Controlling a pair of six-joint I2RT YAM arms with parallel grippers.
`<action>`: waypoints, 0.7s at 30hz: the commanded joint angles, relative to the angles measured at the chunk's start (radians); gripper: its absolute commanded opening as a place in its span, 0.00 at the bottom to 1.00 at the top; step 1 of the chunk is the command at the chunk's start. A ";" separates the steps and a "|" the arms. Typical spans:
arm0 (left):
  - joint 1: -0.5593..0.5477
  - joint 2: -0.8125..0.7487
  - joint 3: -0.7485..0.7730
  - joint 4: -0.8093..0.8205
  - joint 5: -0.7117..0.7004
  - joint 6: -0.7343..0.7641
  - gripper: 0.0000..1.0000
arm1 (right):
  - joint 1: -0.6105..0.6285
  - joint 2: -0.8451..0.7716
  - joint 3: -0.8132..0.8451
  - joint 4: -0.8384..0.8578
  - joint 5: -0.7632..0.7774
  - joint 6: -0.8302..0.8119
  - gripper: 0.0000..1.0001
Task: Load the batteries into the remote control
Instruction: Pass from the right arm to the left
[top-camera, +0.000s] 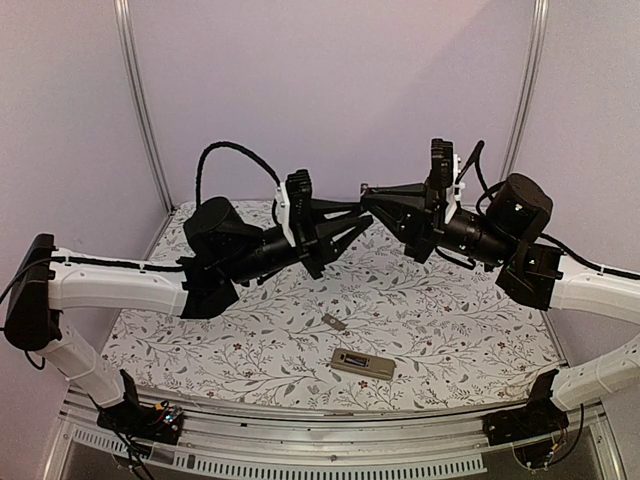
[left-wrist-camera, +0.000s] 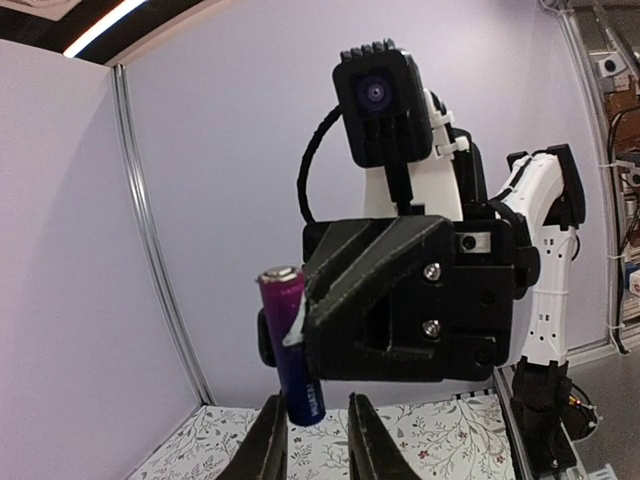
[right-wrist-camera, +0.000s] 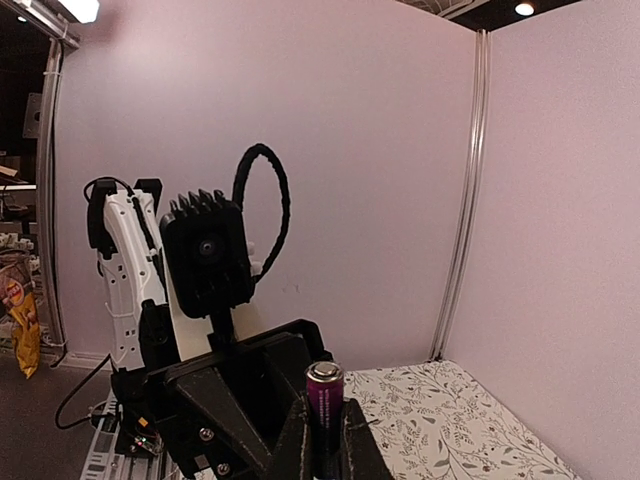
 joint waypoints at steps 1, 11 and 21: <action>-0.009 0.001 0.020 -0.016 0.004 -0.009 0.20 | 0.007 -0.001 -0.011 -0.033 0.035 -0.024 0.00; -0.010 -0.002 0.013 -0.009 -0.014 -0.008 0.18 | 0.007 -0.011 -0.026 -0.059 0.053 -0.041 0.00; -0.010 -0.014 -0.029 0.029 -0.029 0.015 0.00 | 0.007 0.003 -0.048 -0.076 0.052 -0.059 0.00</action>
